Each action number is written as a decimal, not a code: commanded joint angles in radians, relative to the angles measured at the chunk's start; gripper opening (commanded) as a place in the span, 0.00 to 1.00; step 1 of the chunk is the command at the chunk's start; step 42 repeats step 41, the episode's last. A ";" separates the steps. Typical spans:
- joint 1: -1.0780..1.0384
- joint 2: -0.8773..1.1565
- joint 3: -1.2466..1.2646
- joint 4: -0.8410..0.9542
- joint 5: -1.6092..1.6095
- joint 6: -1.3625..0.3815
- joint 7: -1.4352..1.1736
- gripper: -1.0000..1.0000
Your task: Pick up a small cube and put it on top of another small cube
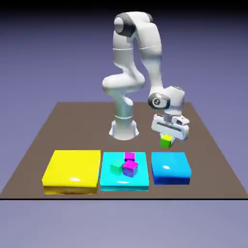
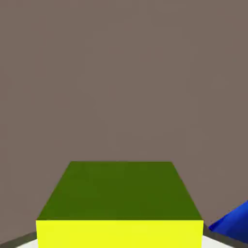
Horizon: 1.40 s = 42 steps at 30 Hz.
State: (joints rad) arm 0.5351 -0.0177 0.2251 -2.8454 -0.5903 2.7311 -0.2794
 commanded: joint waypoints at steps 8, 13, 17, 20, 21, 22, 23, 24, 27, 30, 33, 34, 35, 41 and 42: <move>0.094 0.056 -0.115 0.185 0.244 -0.335 -0.079 0.00; -0.087 0.005 -0.151 0.217 0.264 -0.332 -0.193 0.00; -0.232 -0.032 -0.178 0.230 0.267 -0.315 -0.285 0.00; -0.341 -0.060 -0.199 0.239 0.269 -0.303 -0.354 0.00; -0.377 -0.069 -0.206 0.242 0.269 -0.298 -0.377 0.00; -0.413 -0.078 -0.213 0.246 0.270 -0.294 -0.401 0.00; -0.450 -0.087 -0.220 0.249 0.270 -0.290 -0.424 0.00; -0.486 -0.097 -0.227 0.252 0.271 -0.286 -0.447 0.00; -0.533 -0.113 -0.227 0.251 0.256 -0.252 -0.450 0.00; -0.538 -0.004 -0.250 0.245 0.189 -0.138 -0.398 0.00; -0.542 0.071 -0.267 0.240 0.142 -0.059 -0.363 0.00; -0.542 0.071 -0.267 0.240 0.142 -0.059 -0.363 1.00; -0.542 0.071 -0.267 0.240 0.142 -0.059 -0.363 1.00; -0.533 -0.113 -0.227 0.251 0.256 -0.252 -0.450 1.00; -0.533 -0.113 -0.227 0.251 0.256 -0.252 -0.450 1.00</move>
